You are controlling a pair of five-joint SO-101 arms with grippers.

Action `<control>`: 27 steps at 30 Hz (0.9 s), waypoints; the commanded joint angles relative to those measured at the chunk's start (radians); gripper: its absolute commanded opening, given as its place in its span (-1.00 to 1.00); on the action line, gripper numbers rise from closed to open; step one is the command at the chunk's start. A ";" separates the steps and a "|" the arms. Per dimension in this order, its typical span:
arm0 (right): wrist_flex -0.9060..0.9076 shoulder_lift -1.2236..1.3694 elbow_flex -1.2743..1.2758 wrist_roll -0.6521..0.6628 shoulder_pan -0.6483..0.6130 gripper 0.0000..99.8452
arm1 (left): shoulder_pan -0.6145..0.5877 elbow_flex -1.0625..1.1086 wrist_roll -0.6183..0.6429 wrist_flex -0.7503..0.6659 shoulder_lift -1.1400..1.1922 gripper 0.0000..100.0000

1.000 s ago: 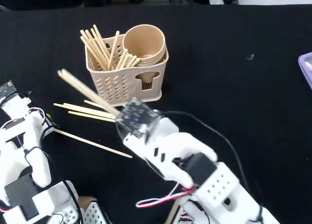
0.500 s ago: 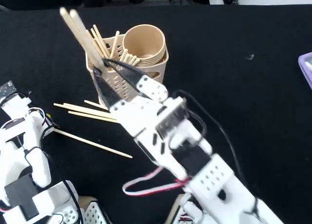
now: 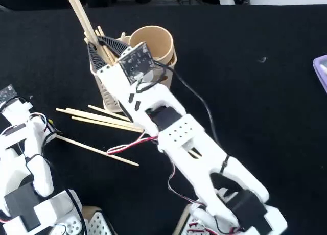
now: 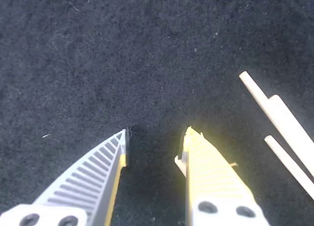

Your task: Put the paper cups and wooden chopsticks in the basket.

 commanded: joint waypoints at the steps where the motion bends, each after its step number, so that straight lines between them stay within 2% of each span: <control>1: -0.026 0.012 -0.067 -0.014 0.031 -0.98 | 0.010 -0.016 -0.012 -0.003 -0.017 -0.62; 5: -0.025 0.045 -0.053 -0.015 0.037 -0.97 | 0.010 -0.016 -0.012 -0.002 -0.017 -0.62; 10: 0.032 0.041 -0.038 -0.017 0.035 -0.68 | 0.010 -0.016 -0.012 0.000 -0.017 -0.62; 18: 0.215 -0.213 -0.081 -0.017 0.018 -0.72 | 0.010 -0.016 -0.012 -0.002 -0.017 -0.62; 22: 0.443 -0.404 -0.096 -0.011 -0.020 -0.72 | 0.010 -0.016 -0.012 -0.002 -0.012 -0.62; 27: 0.859 -0.653 -0.088 -0.008 -0.011 -0.72 | 0.010 -0.016 -0.012 0.003 -0.012 -0.61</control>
